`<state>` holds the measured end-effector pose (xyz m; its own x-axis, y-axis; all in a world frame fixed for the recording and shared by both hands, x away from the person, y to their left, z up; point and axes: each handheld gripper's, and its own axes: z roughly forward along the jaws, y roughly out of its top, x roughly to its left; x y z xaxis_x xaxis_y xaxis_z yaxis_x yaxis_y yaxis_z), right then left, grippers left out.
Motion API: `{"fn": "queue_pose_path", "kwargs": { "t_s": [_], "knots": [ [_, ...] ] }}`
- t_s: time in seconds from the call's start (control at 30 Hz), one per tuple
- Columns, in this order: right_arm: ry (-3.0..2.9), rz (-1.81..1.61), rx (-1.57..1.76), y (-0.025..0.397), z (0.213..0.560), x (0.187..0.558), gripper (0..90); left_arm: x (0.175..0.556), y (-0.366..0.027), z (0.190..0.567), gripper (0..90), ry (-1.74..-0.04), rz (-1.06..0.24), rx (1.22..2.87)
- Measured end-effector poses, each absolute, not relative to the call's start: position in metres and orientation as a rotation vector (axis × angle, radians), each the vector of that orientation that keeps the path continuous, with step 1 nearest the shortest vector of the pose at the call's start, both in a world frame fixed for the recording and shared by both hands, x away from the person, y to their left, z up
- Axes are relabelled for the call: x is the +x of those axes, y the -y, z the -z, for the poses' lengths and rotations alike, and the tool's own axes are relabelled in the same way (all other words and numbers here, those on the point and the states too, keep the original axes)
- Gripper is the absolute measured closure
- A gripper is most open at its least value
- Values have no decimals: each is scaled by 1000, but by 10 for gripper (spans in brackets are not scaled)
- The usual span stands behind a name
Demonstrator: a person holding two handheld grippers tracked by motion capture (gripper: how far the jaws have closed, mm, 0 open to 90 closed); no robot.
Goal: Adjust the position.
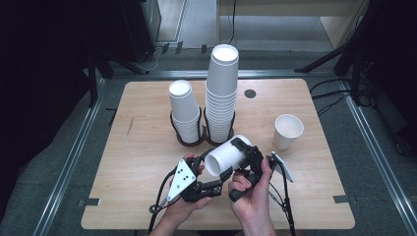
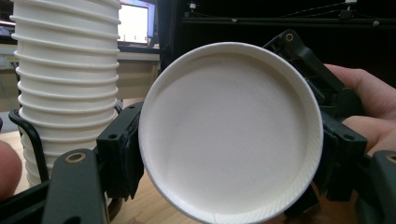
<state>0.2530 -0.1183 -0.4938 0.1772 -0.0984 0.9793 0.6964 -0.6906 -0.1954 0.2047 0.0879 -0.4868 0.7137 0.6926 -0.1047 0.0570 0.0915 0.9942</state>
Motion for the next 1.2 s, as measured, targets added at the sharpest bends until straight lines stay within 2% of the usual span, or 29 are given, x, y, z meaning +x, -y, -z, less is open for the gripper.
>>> {"fn": "queue_pose_path", "kwargs": {
  "t_s": [0.43, 0.53, 0.63, 0.93, 1.2],
  "knots": [
    [591, 1662, -1834, 121, 494, 250, 110, 207, -90, 487, 221, -669, -498, 1454],
    [636, 1714, -1870, 124, 490, 249, 115, 208, -91, 485, 144, -682, -485, 1486],
    [732, 1780, -1926, 125, 482, 248, 117, 210, -92, 482, 96, -712, -466, 1532],
    [1253, 2076, -2176, 120, 463, 242, 118, 212, -96, 474, 46, -715, -348, 1590],
    [1694, 2295, -2124, 116, 447, 237, 118, 216, -103, 473, 24, -737, -333, 1601]
  ]
}}
